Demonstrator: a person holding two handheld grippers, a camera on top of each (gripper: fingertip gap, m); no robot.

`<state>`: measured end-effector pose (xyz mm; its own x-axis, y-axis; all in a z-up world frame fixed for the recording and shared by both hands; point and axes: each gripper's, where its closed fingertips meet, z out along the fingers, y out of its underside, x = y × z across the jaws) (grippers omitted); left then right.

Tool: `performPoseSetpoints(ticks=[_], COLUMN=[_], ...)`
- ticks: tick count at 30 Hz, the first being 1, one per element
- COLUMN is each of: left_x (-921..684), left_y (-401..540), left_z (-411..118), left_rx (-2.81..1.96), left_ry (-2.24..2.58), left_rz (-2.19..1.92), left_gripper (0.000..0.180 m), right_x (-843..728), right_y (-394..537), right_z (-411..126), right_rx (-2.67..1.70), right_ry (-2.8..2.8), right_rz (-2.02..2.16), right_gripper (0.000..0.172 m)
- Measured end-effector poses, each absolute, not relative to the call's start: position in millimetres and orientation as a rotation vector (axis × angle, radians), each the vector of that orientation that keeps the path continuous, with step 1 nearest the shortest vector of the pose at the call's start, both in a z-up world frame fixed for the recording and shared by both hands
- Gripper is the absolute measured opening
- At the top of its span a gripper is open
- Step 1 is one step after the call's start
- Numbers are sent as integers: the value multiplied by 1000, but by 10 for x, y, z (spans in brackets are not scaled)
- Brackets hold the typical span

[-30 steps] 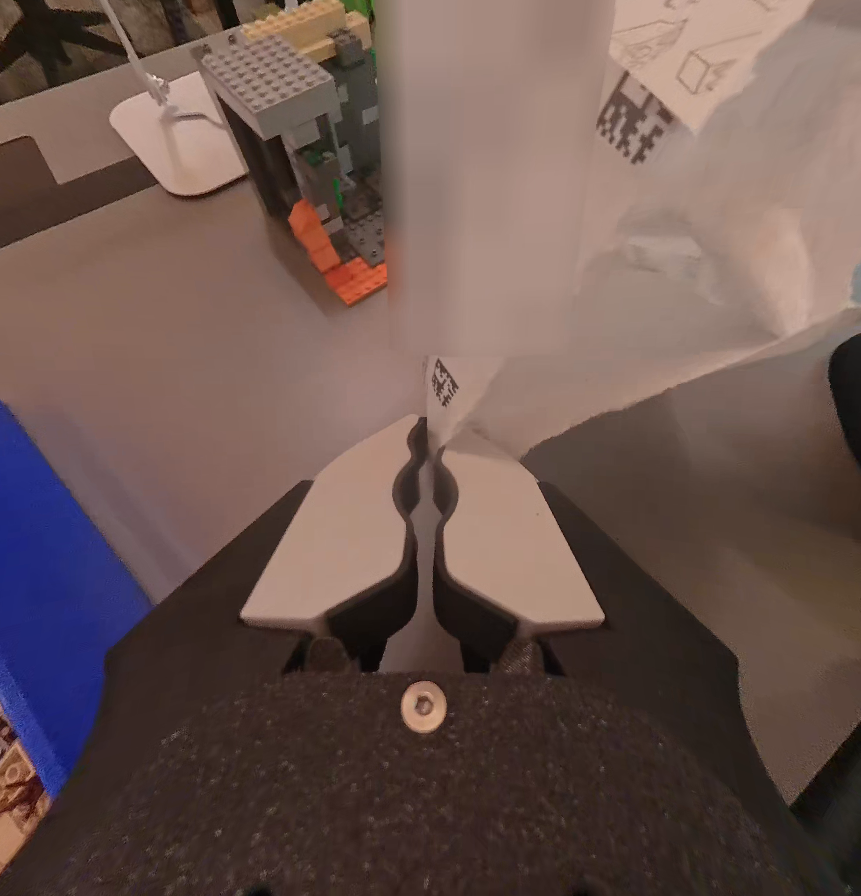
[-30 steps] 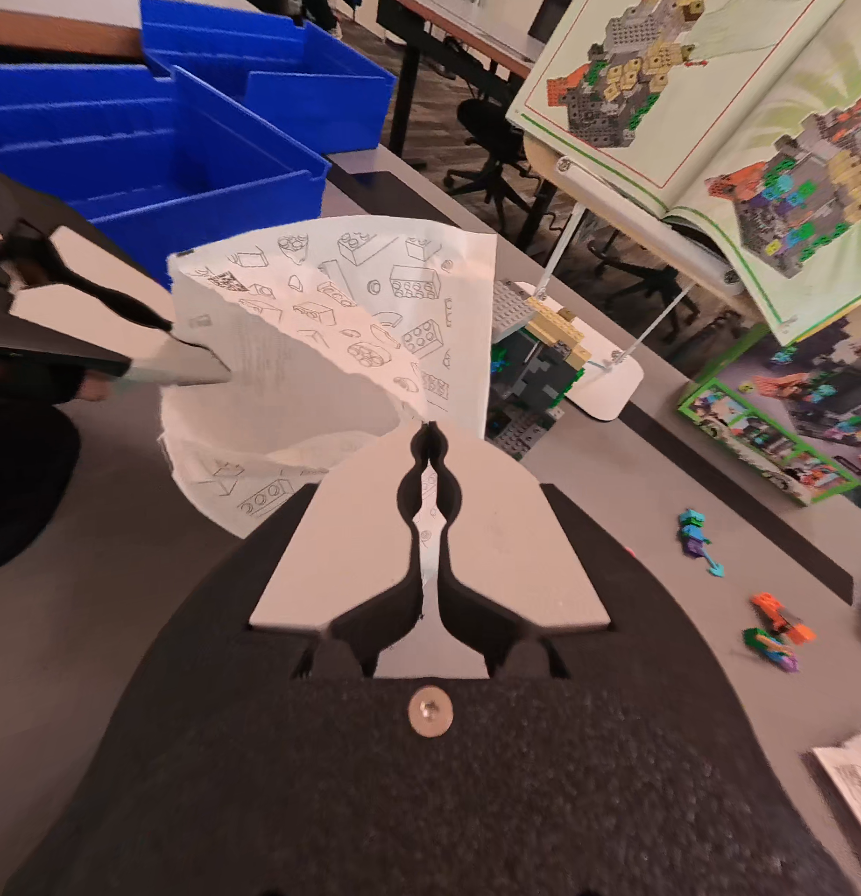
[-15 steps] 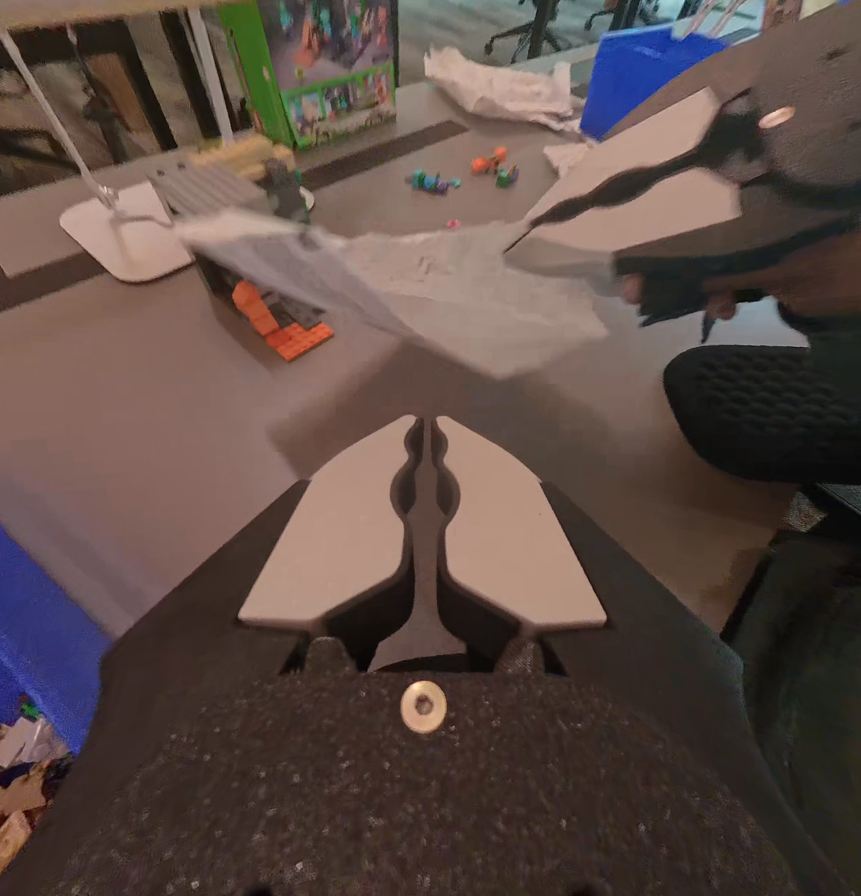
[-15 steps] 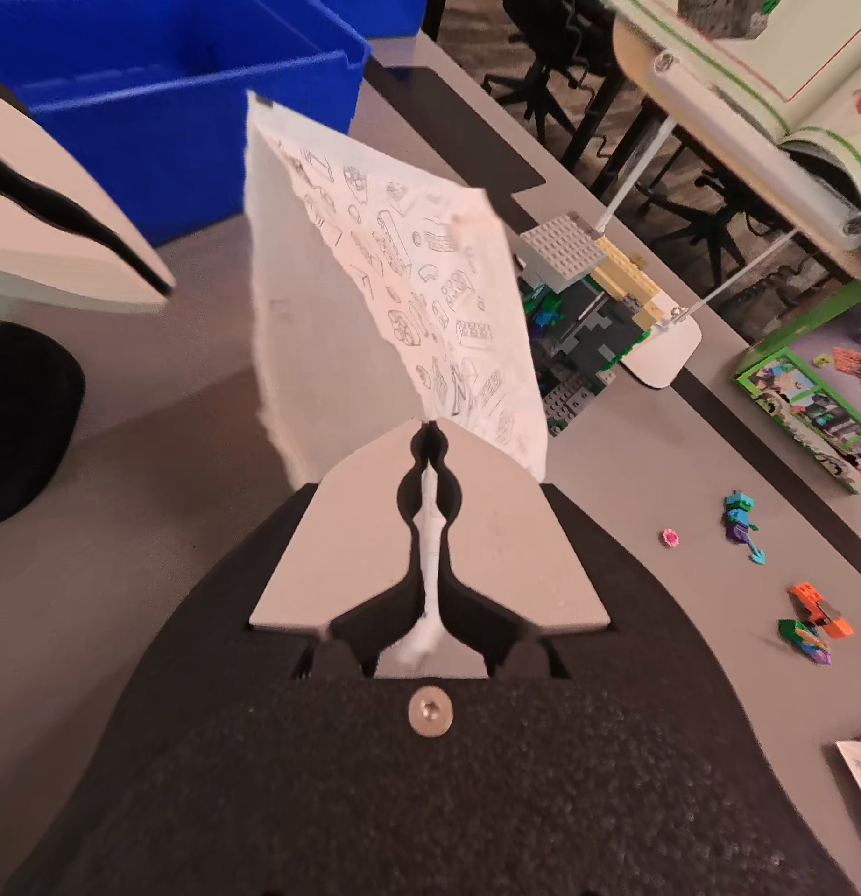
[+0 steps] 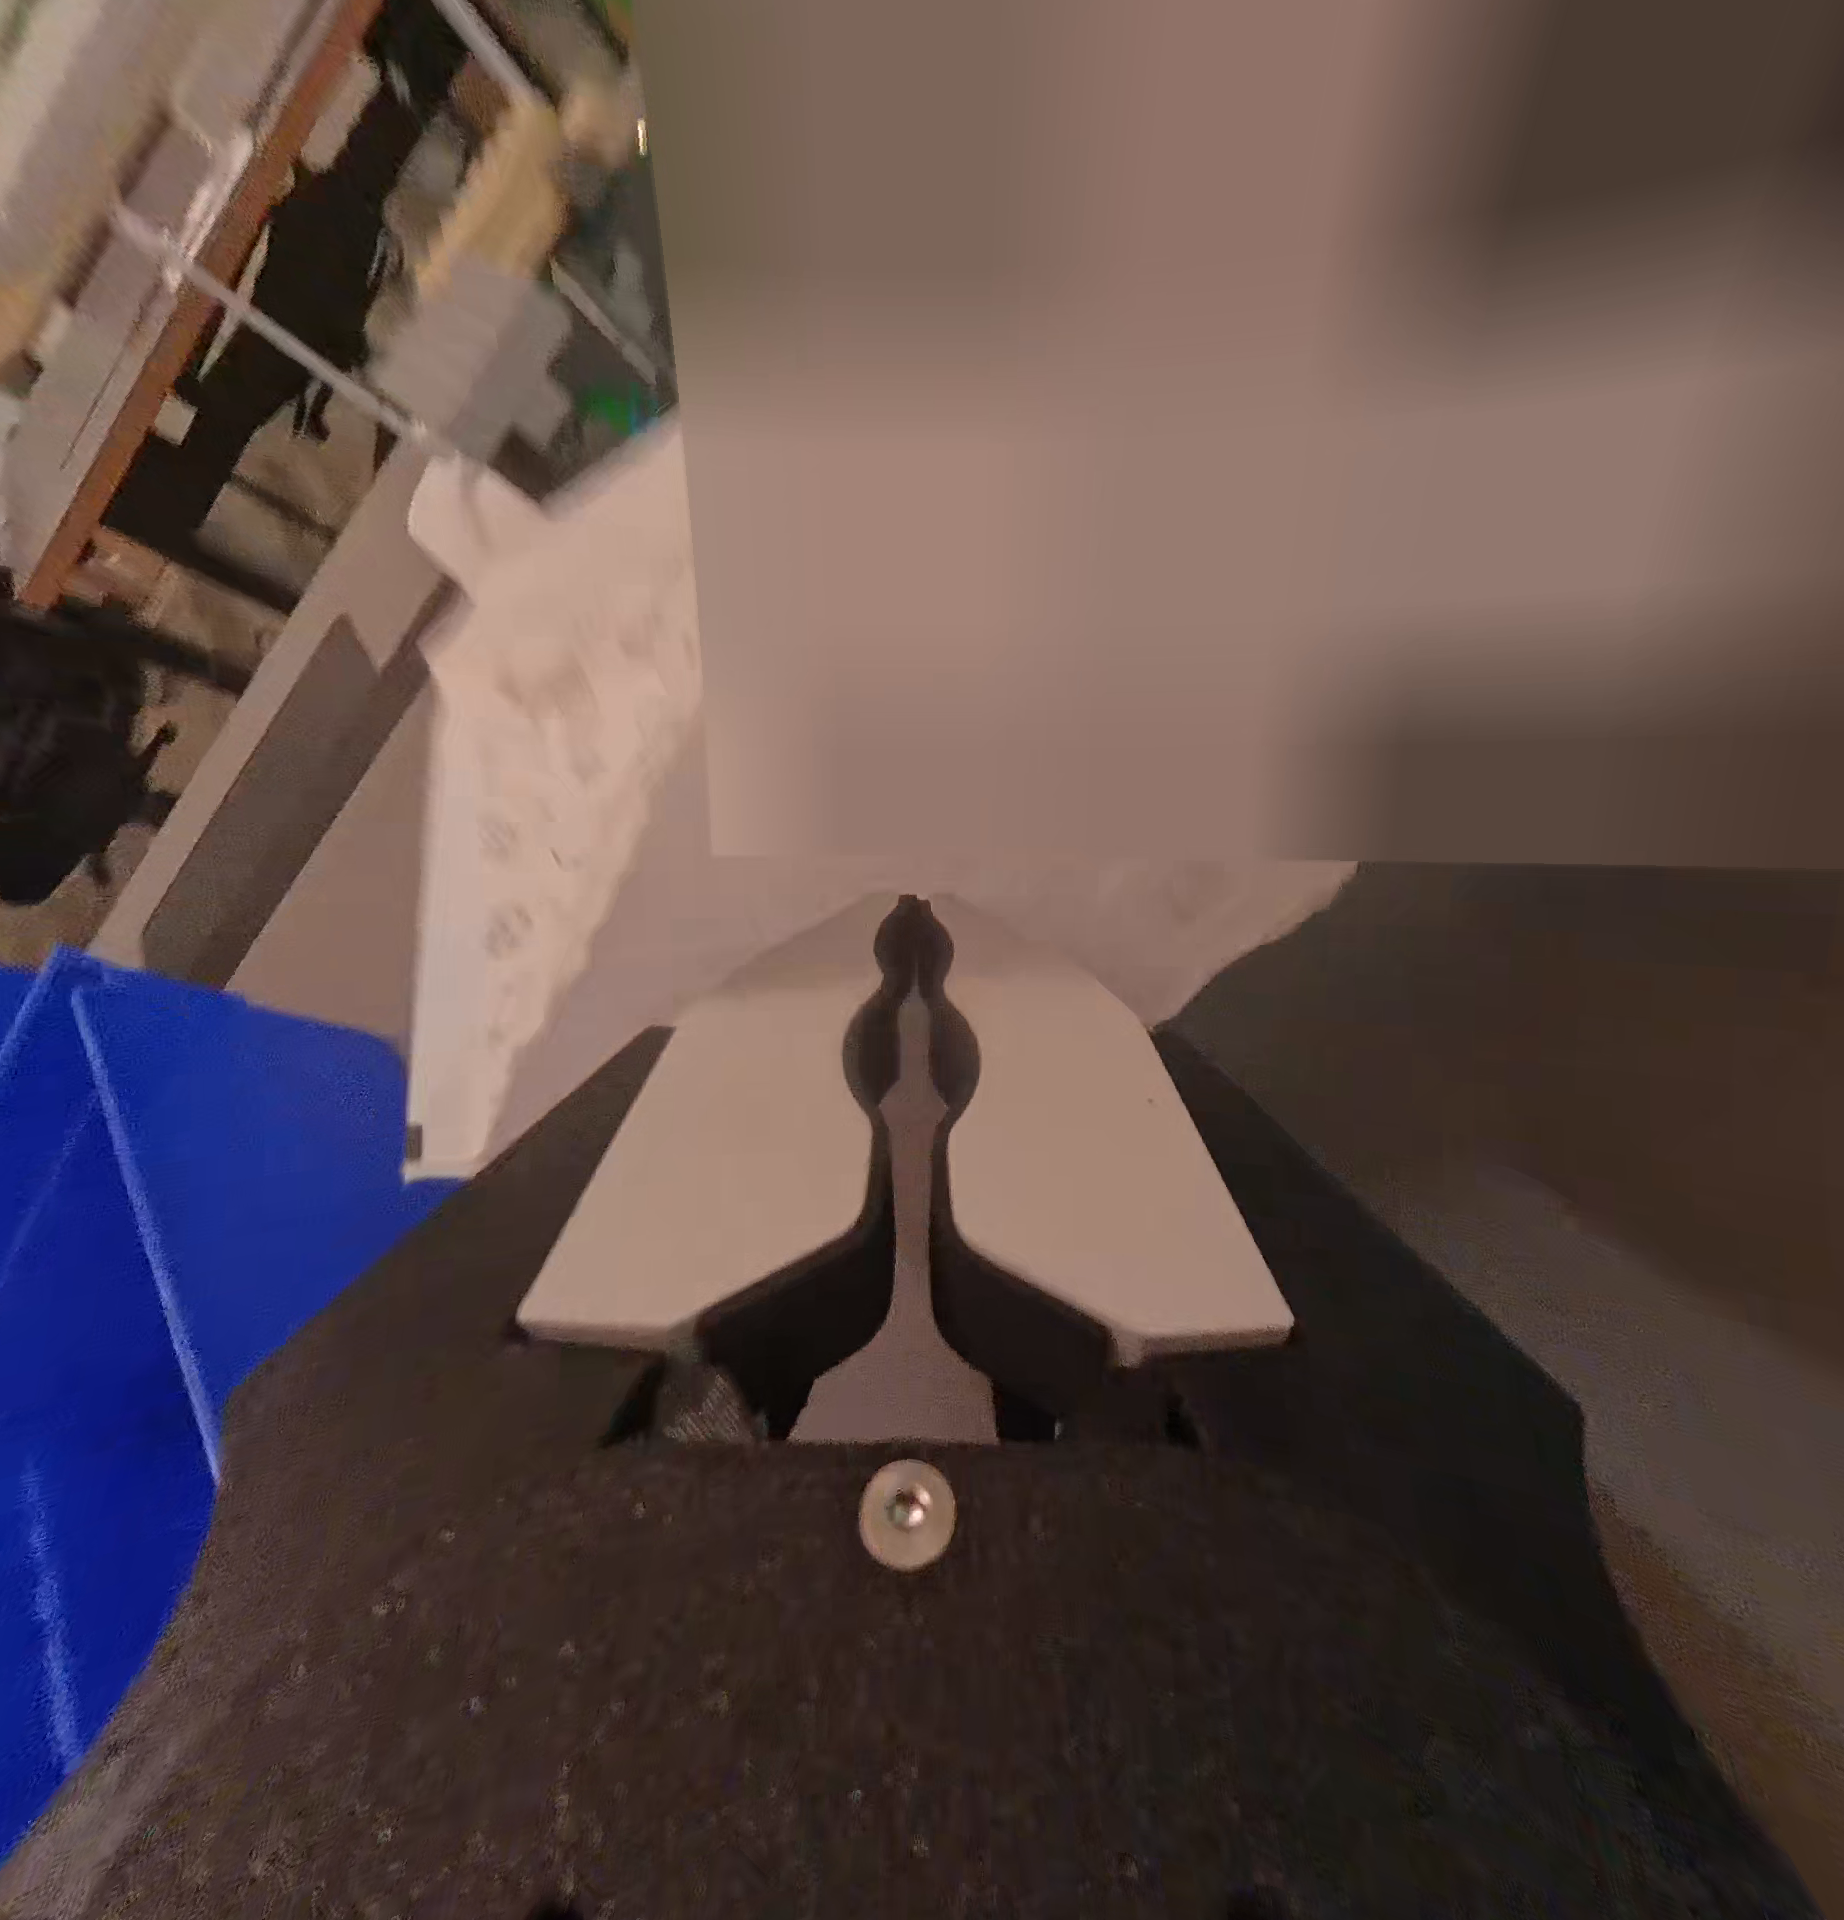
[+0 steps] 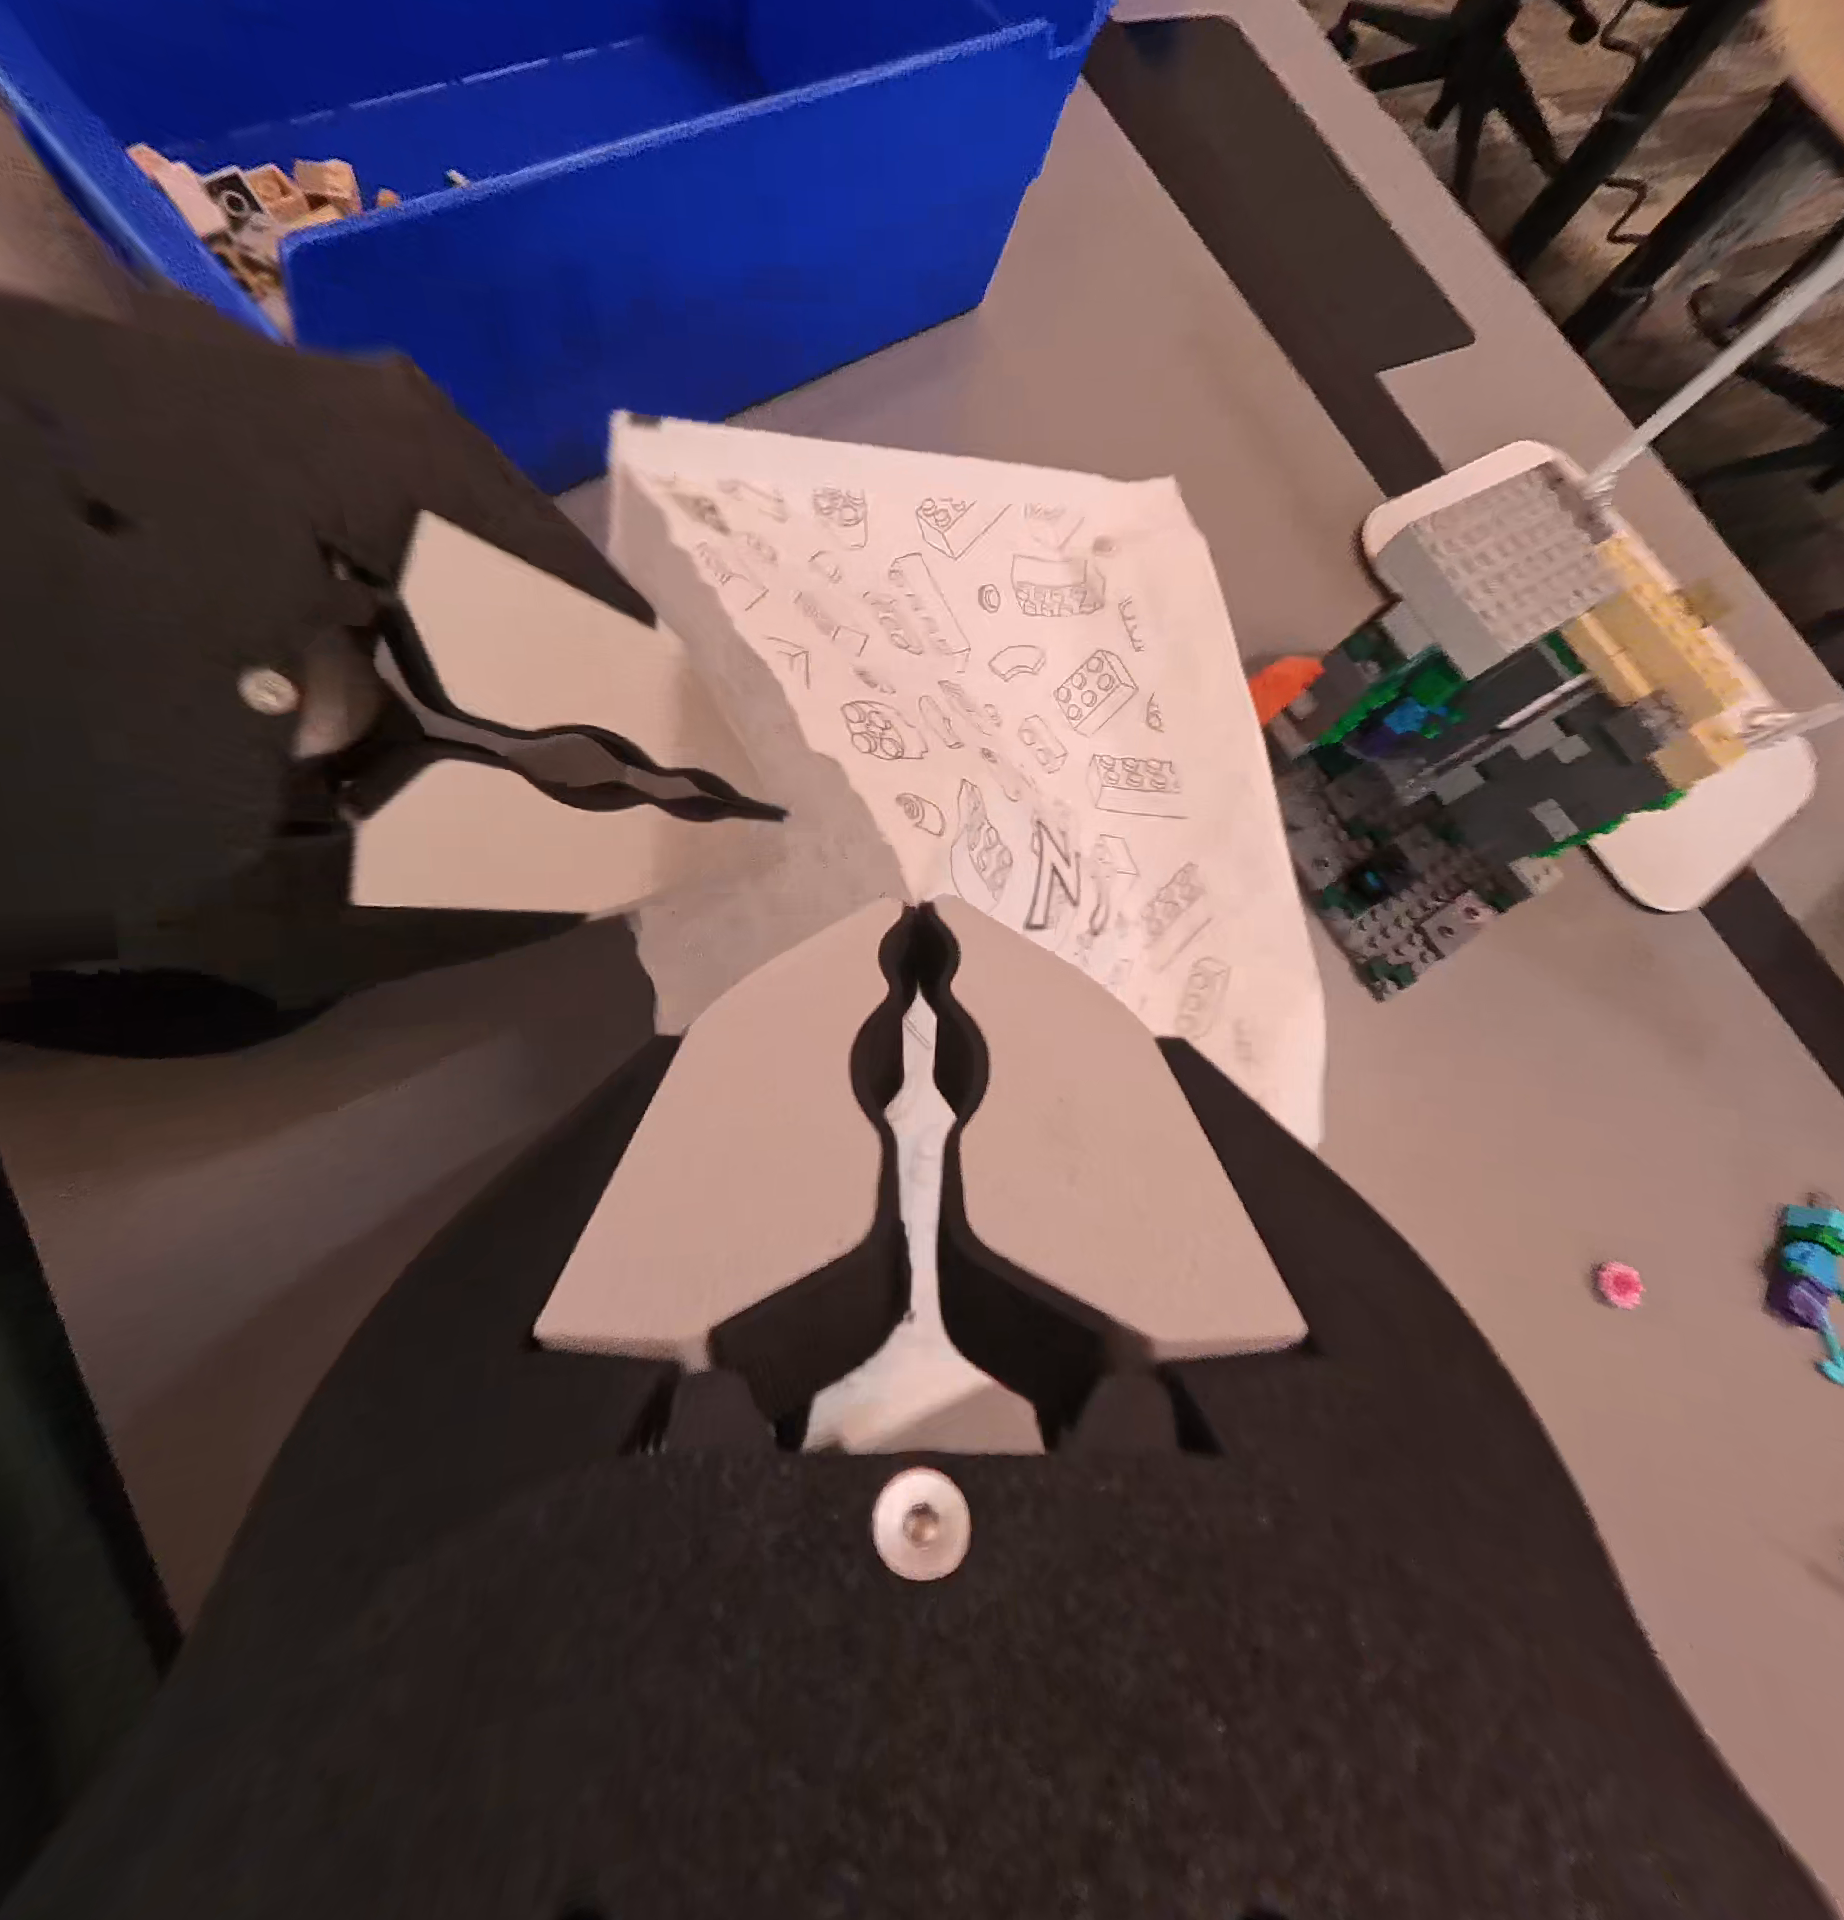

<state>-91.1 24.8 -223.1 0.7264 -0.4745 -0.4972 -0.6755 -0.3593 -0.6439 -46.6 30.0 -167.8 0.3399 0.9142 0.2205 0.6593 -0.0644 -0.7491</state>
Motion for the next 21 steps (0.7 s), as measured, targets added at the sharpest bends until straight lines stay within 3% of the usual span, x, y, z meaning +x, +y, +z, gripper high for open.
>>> performPoseSetpoints(ticks=[1, 8, 13, 18, 21], left_x=[-981, -1148, -919, -649, -515], left_y=[264, 218, -10, -342, -337], left_z=[-2336, -2738, -2342, -1576, -1304], left_rx=[-2057, -2217, -2082, -1783, -1648], left_ry=[879, 853, 899, 881, 865], left_rz=[321, 260, -43, -387, -332], left_gripper=[0, 0, 0, 0, 0], right_x=[-433, -339, -272, -260, -362], right_y=[335, 331, 417, 461, 391], right_z=[-1611, -1188, -1401, -1639, -1767], right_rx=[-1789, -1734, -1784, -1829, -1839], right_ry=[-1379, -1304, -1310, -1341, -1397], right_rz=[388, 513, 426, 387, 386], right_gripper=[0, 0, 0, 0, 0])
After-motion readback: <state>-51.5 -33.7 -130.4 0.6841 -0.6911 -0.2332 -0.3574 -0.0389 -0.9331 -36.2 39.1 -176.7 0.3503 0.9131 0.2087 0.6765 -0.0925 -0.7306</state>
